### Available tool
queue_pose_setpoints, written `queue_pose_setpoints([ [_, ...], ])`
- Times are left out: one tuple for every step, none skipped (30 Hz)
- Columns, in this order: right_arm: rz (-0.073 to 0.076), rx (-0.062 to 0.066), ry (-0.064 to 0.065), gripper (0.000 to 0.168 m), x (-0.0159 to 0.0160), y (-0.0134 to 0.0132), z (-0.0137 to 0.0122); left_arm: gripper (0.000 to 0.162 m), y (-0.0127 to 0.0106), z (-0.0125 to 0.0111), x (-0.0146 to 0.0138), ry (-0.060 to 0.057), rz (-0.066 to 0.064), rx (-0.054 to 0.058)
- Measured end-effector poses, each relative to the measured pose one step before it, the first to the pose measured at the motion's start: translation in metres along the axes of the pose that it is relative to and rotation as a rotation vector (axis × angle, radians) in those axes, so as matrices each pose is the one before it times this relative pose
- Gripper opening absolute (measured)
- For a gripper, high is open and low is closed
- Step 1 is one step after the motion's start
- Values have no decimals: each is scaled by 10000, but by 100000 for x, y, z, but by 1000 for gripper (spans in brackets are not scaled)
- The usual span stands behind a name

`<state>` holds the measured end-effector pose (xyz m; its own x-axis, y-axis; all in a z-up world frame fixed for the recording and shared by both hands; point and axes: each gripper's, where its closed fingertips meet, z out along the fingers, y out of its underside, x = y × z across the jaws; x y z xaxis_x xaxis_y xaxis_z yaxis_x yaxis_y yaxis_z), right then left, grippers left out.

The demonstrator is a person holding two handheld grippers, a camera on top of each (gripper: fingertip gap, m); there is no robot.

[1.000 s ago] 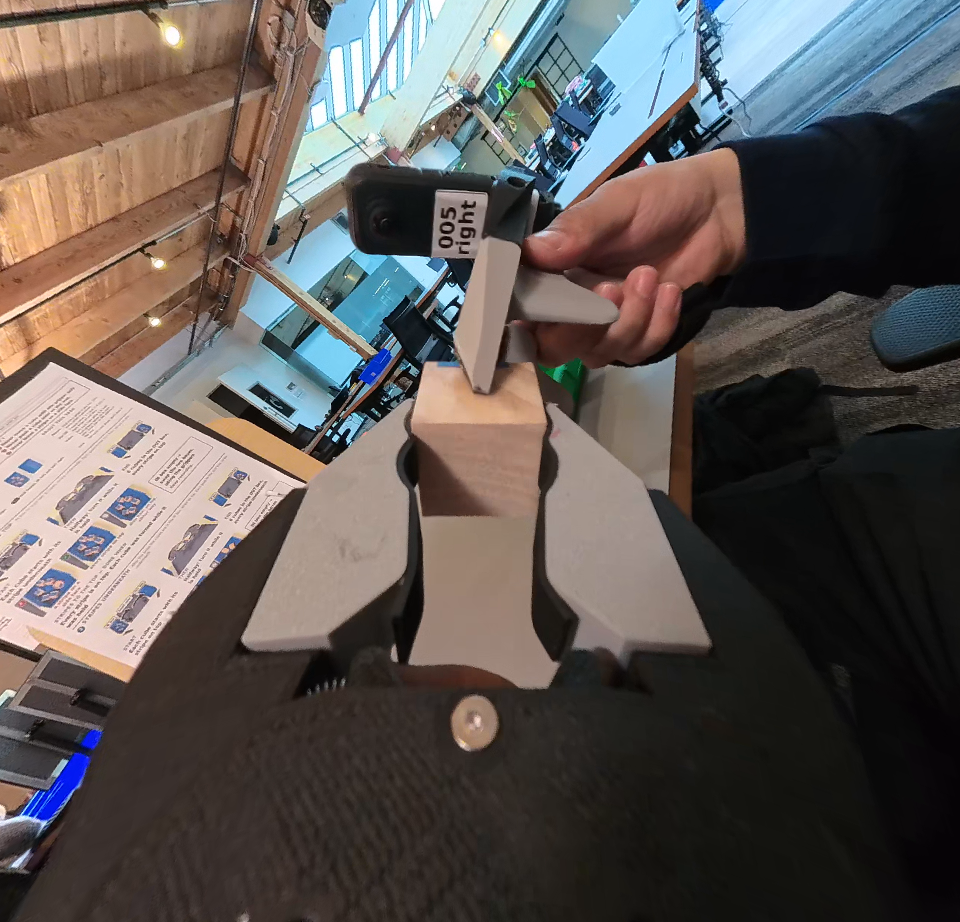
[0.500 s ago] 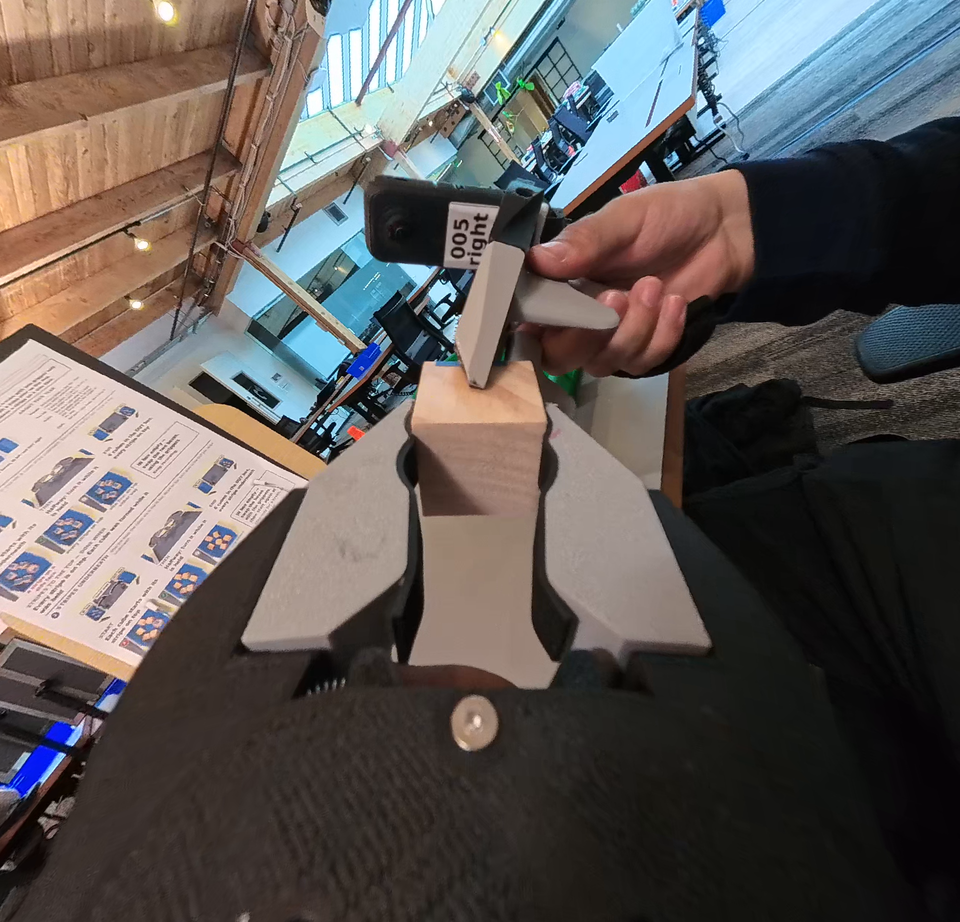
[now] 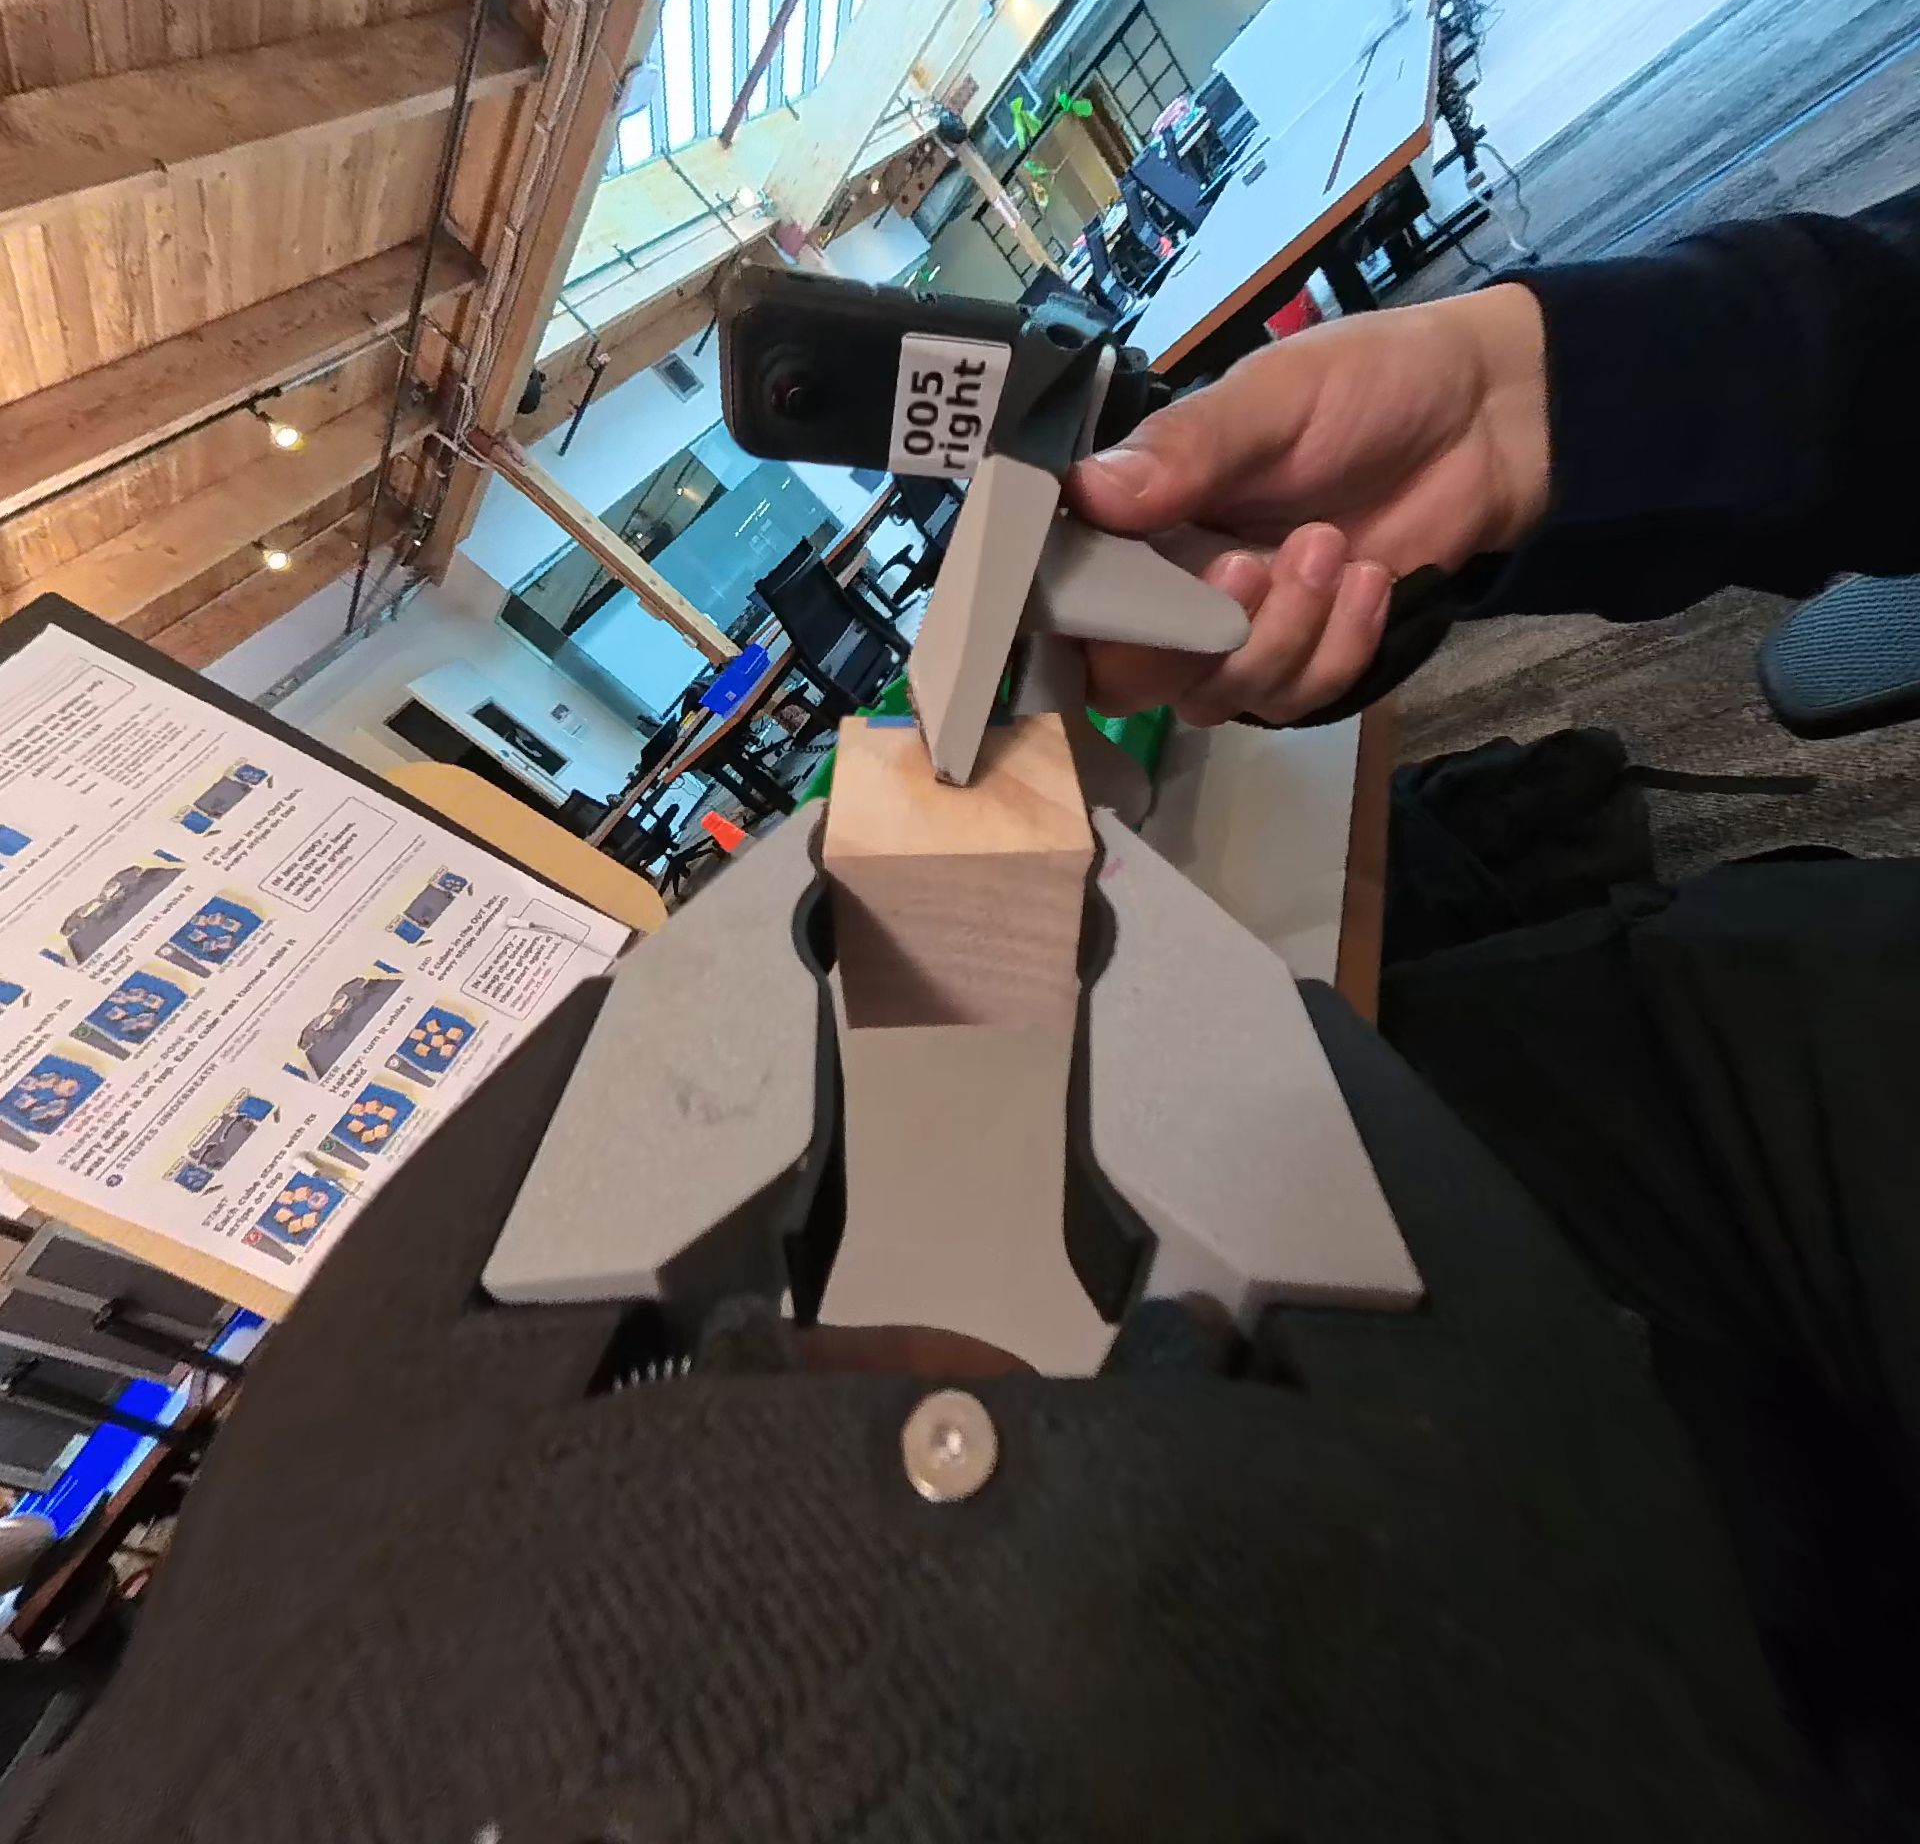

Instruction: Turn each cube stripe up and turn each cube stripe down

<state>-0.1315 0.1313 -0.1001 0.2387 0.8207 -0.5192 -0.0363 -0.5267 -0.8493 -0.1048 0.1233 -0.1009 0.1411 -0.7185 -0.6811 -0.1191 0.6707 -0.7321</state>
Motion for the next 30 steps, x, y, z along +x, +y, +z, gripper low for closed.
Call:
queue_pose_setpoints([
  [54,31,24,42,144,-31,-46,43,124,82,-28,-38,-40,-75],
  [-5,6,32,42,91,5,-27,44,94,48,19,-7,-13,-60],
  [-53,-52,56,42,55,83,-11,43,100,4,66,15,68,-64],
  [-89,-70,88,42,37,98,4,43,94,-11,74,9,140,-58],
  [-123,-66,110,42,-2,76,1,43,57,-26,60,7,160,-35],
  [-115,-59,113,42,-33,56,6,44,-12,-34,63,19,133,7],
  [-85,-41,89,42,-85,28,7,44,-74,-54,25,22,93,52],
  [-52,-6,53,42,-136,-10,15,44,-131,-68,11,12,96,91],
  [-21,16,18,42,-129,-37,23,44,-138,-60,-24,-7,97,111],
  [4,18,-21,42,-116,-30,39,43,-133,-62,-4,-2,58,117],
  [30,-7,-70,42,-88,13,15,43,-117,-38,39,31,6,113],
  [73,-37,-129,43,-67,91,22,43,-117,-15,94,50,13,99],
  [140,-2,-213,43,-86,66,20,43,-135,5,74,7,62,86],
  [216,54,-283,43,-83,-7,-4,43,-119,49,70,-30,93,62],
  [296,40,-274,43,3,14,-18,43,-14,85,44,-58,131,-22],
  [292,47,-266,43,23,17,-9,43,47,116,-34,-115,201,-67],
  [280,52,-254,43,37,23,16,43,51,88,-15,-105,223,-58],
  [271,4,-246,44,14,100,32,43,58,70,112,-10,170,-62],
  [183,-26,-154,44,85,112,27,44,118,49,159,58,67,-90],
  [45,-38,-67,44,118,98,-4,43,112,19,90,59,-45,-79],
  [-68,-18,-19,43,77,-6,-36,43,115,37,-37,-4,-157,-54],
  [-126,97,105,42,158,-186,-50,43,224,82,-175,-78,-257,-106],
  [-121,155,246,42,340,-283,-76,44,355,140,-209,-70,-304,-180],
  [-119,112,239,42,340,-218,-106,44,384,133,-151,-19,-277,-197],
  [-65,94,134,42,224,-167,-138,44,285,72,-178,-28,-237,-127],
  [6,126,87,41,174,-205,-186,45,197,26,-154,-15,-222,-64],
  [20,84,73,41,162,-149,-221,45,175,-15,-106,33,-217,-64],
  [-9,67,88,42,160,-191,-296,46,169,-54,-175,-23,-168,-73],
  [-61,177,188,42,254,-450,-505,46,190,-105,-404,-156,-80,-84],
  [-138,261,311,42,356,-707,-795,46,266,-132,-500,-183,1,-130],
])
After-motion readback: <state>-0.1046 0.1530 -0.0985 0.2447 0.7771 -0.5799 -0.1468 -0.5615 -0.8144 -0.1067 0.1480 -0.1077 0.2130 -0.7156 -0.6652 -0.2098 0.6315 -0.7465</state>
